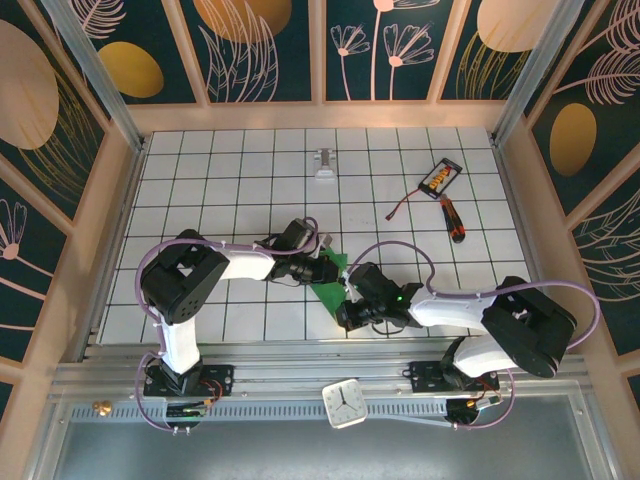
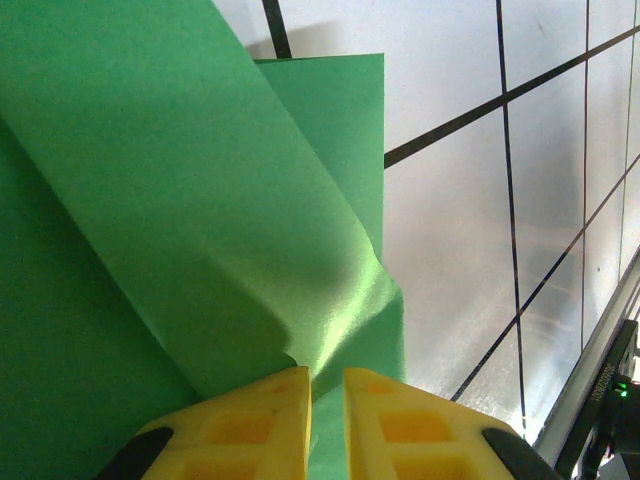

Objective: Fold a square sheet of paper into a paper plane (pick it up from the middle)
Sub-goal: Fourth fold the wing at the center of the table.

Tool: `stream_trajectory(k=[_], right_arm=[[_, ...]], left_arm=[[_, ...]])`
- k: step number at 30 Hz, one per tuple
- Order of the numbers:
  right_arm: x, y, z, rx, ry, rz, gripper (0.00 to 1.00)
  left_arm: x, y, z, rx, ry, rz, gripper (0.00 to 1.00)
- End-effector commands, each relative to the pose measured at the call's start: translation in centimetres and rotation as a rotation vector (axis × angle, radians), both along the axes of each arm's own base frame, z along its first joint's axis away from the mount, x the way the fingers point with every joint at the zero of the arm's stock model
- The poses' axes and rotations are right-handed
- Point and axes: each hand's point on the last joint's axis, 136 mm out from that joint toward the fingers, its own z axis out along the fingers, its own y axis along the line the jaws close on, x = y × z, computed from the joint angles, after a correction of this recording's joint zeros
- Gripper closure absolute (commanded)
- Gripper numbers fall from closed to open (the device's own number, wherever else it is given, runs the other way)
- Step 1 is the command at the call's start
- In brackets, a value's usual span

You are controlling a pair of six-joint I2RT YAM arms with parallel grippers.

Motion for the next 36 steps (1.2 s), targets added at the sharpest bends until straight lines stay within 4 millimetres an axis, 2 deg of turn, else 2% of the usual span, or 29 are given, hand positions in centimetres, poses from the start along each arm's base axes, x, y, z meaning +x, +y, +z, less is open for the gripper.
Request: stream_trajectory(k=[1,7,10,16,22,30,32,36], right_arm=[[-4.3,-3.0,-2.1,-0.132,0.147,0.077,1.00],[-4.5,-3.1,-2.1,-0.135,0.152,0.089,1.00],[-3.9,-2.7,-1.4,-0.120,0.129,0.088,1.00],[-1.1,-1.2,2.8,0.036,0.045,0.037,1.00],[1.2,0.4,5.0,0.126,-0.024,-0.007,1.00],[3.6,2.3,3.4,0.119,-0.025,-0.063,1.00],[3.4,2.2,2.5,0.091,-0.014,-0.054,1.00],[2.6,0.5,0.6,0.046,0.020,-0.069,1.00]], left_arm=[[-0.3,3.4,-4.4,0.171,0.051,0.050,0.82],[-0.2,3.4,-4.4,0.172,0.051,0.051,0.82],[-0.2,3.3,-4.4,0.172,0.051,0.050,0.82],[-0.1,3.3,-4.3,0.170,0.050,0.050,0.82],[0.0,3.1,-4.2,0.164,0.051,0.052,0.82],[0.1,3.0,-4.2,0.160,0.054,0.055,0.82],[0.1,2.9,-4.1,0.158,0.053,0.052,0.82],[0.4,2.6,-3.4,0.144,0.040,0.054,0.81]])
